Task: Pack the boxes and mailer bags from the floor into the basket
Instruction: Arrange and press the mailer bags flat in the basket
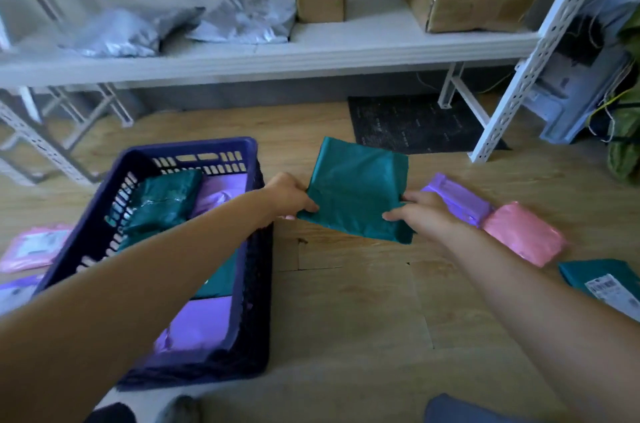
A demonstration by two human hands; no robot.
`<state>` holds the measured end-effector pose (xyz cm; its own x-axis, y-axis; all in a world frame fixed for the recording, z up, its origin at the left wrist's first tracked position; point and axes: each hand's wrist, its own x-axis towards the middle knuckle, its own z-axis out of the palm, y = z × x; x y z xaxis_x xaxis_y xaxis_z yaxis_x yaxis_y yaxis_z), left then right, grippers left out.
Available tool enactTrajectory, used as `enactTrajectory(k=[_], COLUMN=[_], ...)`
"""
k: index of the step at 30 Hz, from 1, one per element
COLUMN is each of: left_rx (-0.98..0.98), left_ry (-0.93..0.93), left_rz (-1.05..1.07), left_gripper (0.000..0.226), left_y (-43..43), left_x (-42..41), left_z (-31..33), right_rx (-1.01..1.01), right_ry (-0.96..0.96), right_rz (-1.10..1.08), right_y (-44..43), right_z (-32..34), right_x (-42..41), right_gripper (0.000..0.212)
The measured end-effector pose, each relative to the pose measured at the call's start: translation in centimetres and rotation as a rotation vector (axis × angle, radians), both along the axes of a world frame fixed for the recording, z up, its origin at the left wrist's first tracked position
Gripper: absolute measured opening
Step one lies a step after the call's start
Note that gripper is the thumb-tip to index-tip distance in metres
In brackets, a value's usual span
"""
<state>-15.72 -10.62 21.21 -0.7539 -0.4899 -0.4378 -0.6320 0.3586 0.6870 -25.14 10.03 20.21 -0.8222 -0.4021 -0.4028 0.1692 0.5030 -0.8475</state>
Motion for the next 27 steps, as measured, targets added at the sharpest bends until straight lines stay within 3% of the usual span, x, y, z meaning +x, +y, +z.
enactTrajectory(k=[3,9,17,22,27], left_rx=[-0.046,-0.094,-0.104,-0.081,-0.037], left_ry=[0.001,-0.002,-0.060,-0.090,-0.155], left_rz=[0.042,0.102,0.148,0.221,0.240], left_gripper=[0.013,0.012,0.016,0.018,0.017], left_y=[-2.2,-6.7,-12.5,-15.1,-17.2], left_x=[5.5,14.2,22.7,27.2,30.2], left_z=[1.1,1.9,0.7,-1.7,-4.2], right_rx=[-0.008,-0.019,-0.030,0.066,0.152], right_ry=[0.001,-0.016,-0.005,0.015,0.009], right_rz=[0.104,0.178,0.238,0.299,0.349], right_y=[-2.7,-8.7,-15.8,-19.8,-22.7], right_z=[1.3,1.1,-0.5,-3.1,-5.4], right_x=[4.1,10.9,17.8,21.3,24.0], right_gripper=[0.035,0.056,0.054,0.075,0.077])
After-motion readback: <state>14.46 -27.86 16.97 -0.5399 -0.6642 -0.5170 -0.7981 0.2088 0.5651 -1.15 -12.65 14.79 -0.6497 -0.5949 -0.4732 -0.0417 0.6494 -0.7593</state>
